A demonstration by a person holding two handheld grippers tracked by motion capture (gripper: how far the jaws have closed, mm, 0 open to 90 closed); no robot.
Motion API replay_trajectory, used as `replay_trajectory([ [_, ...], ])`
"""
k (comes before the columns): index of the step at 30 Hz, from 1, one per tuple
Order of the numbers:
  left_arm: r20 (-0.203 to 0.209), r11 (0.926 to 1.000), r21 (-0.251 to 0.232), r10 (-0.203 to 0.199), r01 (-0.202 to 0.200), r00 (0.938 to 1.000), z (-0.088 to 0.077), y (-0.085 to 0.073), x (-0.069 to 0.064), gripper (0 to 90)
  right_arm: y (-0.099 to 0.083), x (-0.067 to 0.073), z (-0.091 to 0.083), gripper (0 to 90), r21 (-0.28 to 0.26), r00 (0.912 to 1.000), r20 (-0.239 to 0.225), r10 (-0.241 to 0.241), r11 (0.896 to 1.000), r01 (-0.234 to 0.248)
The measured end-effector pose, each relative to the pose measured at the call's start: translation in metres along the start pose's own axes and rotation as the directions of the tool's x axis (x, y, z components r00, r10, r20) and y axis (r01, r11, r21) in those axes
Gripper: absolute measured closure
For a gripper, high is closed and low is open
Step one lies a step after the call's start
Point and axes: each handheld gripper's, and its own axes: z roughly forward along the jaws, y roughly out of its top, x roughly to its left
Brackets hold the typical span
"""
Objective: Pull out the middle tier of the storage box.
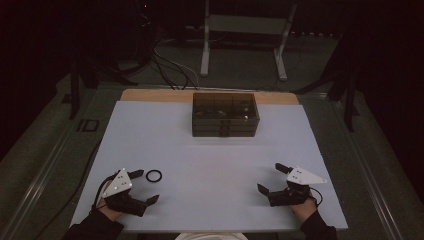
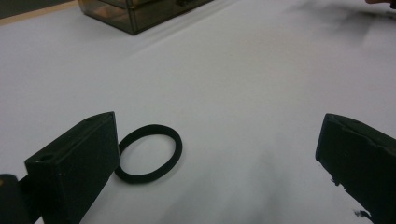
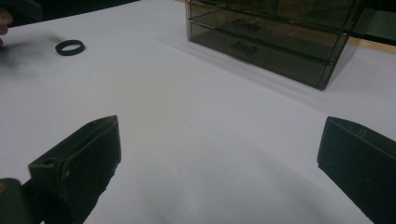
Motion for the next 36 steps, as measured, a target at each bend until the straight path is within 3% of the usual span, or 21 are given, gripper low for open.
replay_trajectory([
  [5, 0.005, 1.0, -0.003, 0.002, -0.002, 1.0, 0.0, 0.0, -0.001, 1.0, 0.001, -0.001, 0.003, 0.0, 0.006, 0.9996, -0.026, -0.007, 1.0, 0.008],
  [16, 0.015, 0.9999, -0.008, 0.011, -0.011, 0.9998, -0.004, -0.002, -0.006, 1.0, 0.004, 0.003, 0.008, 0.0, 0.011, 0.999, -0.032, -0.031, 0.999, 0.031],
  [21, 0.023, 0.9995, -0.019, 0.026, -0.025, 0.9994, -0.007, -0.001, -0.009, 1.1, 0.005, 0.003, 0.011, 0.0, 0.015, 0.999, -0.043, -0.008, 1.0, 0.009],
  [28, 0.031, 0.9992, -0.029, 0.029, -0.028, 0.9991, -0.006, 0.0, -0.01, 1.1, 0.008, 0.013, 0.007, 0.0, 0.002, 0.9993, -0.006, -0.038, 0.999, 0.038],
  [31, 0.036, 0.9991, -0.029, 0.031, -0.03, 0.9989, -0.005, 0.001, -0.01, 1.0, 0.01, 0.014, 0.006, 0.0, -0.004, 0.9996, -0.003, -0.027, 1.0, 0.027],
  [36, 0.043, 0.999, -0.031, 0.033, -0.031, 0.9986, -0.004, 0.001, -0.009, 1.0, 0.016, 0.02, 0.003, 0.0, -0.006, 0.9982, 0.008, -0.059, 0.998, 0.059],
])
